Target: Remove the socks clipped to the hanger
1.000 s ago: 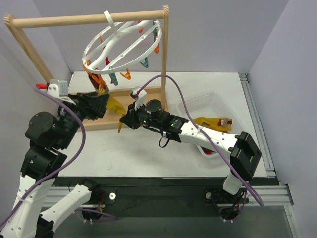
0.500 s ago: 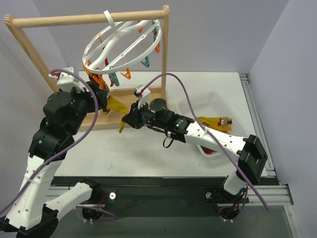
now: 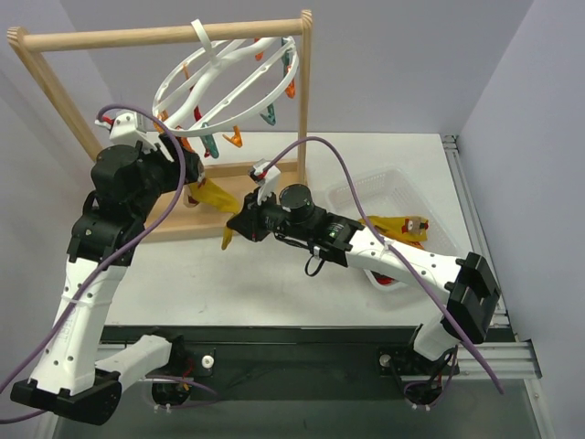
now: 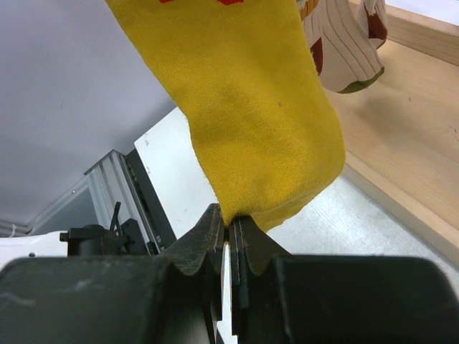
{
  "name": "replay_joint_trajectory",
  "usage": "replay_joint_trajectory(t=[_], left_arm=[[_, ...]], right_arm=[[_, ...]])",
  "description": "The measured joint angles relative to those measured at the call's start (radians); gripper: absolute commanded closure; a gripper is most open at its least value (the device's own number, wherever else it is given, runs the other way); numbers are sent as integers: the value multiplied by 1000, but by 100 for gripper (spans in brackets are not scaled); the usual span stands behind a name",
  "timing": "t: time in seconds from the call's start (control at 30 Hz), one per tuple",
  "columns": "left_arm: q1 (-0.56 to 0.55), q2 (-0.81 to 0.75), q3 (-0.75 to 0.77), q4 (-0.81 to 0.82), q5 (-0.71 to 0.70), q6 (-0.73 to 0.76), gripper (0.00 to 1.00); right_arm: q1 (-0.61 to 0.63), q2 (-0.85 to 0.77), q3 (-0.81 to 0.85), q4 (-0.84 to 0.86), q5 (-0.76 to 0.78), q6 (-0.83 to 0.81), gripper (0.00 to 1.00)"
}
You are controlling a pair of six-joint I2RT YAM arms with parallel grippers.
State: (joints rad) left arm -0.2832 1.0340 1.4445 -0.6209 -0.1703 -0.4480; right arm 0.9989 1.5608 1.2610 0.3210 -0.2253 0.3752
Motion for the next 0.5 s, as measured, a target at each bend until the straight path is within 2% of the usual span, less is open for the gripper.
replay_joint_trajectory(t=[0.33,0.5], left_arm=[[25,80,44,59,31,-22,31],[31,90,62,75,49,-28,40]], right_arm=[[24,0,0,-24,0,-1,100],[33,0,0,-43,0,-1,100]])
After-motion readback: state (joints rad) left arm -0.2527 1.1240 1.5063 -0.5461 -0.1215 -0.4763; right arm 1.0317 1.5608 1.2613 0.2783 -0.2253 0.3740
